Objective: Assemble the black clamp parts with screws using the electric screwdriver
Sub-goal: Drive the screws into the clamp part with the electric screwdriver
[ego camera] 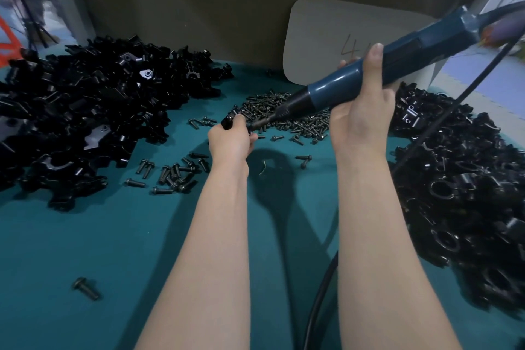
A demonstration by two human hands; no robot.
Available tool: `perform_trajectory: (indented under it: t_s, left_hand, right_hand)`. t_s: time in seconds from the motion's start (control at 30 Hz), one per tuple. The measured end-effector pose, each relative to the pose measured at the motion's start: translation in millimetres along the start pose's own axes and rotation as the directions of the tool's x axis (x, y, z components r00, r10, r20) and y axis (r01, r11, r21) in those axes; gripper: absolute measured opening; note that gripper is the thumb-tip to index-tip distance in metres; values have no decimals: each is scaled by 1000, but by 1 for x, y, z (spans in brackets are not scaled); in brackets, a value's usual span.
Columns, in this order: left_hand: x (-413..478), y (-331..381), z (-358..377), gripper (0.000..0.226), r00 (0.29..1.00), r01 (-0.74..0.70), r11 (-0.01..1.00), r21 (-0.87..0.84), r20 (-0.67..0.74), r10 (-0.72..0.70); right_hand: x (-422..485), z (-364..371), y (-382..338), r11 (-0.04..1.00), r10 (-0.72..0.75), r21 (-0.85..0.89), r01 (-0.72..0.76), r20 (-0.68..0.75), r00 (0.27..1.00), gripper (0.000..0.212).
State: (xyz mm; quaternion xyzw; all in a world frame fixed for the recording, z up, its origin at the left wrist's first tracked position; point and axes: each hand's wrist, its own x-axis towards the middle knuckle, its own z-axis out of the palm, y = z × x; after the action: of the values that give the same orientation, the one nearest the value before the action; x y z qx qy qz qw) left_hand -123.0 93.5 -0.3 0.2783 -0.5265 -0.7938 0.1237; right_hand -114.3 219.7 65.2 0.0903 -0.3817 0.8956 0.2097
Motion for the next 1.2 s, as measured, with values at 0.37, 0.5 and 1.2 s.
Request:
perform_trajectory:
  t_s: [0.37, 0.5, 1.2]
  left_hand:
    - [3, -8, 4, 19, 997, -80, 990, 120, 5, 80]
    - [5, -8, 4, 31, 998, -61, 993, 99, -1, 61]
    - [3, -5, 3, 36, 998, -69, 991, 118, 22, 66]
  right_hand:
    - [-3, 6, 0, 995, -6, -98, 8, 24, 1000, 48]
    - [-4, 8, 0, 993, 15, -113, -14, 11, 1000, 54]
    - [-5, 10, 2, 992, 23, -122, -21, 18, 1000, 50]
